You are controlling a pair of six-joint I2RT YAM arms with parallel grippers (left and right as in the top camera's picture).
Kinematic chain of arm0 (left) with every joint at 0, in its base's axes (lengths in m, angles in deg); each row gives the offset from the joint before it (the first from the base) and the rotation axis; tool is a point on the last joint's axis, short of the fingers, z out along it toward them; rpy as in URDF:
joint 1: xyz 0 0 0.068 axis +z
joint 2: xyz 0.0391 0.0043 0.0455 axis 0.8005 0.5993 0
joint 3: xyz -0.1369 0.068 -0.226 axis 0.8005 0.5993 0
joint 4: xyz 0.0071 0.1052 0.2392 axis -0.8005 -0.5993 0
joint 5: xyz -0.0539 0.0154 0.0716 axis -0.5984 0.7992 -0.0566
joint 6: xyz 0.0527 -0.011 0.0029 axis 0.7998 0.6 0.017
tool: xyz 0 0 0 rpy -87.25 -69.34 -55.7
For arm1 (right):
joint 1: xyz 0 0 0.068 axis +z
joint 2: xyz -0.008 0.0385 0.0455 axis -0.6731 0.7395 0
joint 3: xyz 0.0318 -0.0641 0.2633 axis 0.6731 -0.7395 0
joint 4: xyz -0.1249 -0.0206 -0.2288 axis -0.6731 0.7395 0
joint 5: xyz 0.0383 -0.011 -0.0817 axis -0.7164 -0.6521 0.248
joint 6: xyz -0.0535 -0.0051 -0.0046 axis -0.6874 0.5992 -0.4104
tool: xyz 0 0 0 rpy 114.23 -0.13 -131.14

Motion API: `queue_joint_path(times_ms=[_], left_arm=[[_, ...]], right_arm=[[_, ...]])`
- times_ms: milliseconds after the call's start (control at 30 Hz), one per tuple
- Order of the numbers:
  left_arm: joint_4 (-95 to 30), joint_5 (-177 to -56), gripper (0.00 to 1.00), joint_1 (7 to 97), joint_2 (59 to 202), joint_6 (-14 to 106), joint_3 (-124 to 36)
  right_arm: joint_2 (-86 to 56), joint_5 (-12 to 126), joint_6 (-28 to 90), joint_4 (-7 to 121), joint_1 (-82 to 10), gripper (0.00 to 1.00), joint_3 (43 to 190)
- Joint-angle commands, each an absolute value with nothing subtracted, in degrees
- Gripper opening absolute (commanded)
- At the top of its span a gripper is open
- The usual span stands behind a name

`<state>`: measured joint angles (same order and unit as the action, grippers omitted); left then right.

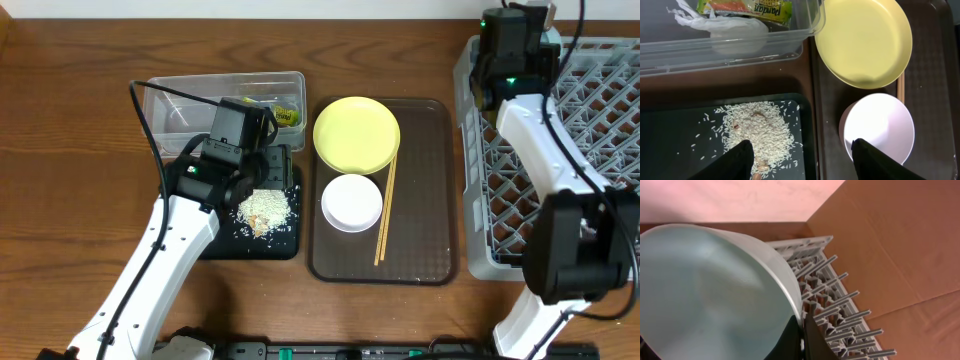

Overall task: Sort waste into correct bins and load items into the dishwasher rack
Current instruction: 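Carry the light-blue bowl into the dish rack and release it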

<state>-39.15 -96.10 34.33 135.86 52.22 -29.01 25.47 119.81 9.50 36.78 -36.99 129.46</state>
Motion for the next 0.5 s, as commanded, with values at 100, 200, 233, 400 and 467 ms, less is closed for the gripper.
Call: queue_joint_path(times_ms=[100, 200, 233, 400, 467], left_arm=[[-40.3, -95.2, 0.66, 34.5, 136.0, 51.9, -30.0], [-40.3, -95.2, 0.66, 34.5, 136.0, 51.9, -30.0], [-40.3, -95.2, 0.66, 34.5, 136.0, 51.9, -30.0], [-40.3, -95.2, 0.66, 34.5, 136.0, 51.9, -30.0], [-40.3, -95.2, 0.66, 34.5, 136.0, 51.9, -30.0]], right_arm=[[29.0, 122.6, 9.6, 36.6, -37.3, 0.01, 129.8], [29.7, 124.0, 9.7, 36.7, -37.3, 0.01, 129.8], [29.7, 124.6, 9.8, 36.6, -37.3, 0.01, 129.8], [29.7, 128.8, 7.5, 33.1, -37.5, 0.01, 129.8], [29.7, 128.8, 6.5, 32.6, -37.8, 0.01, 129.8]])
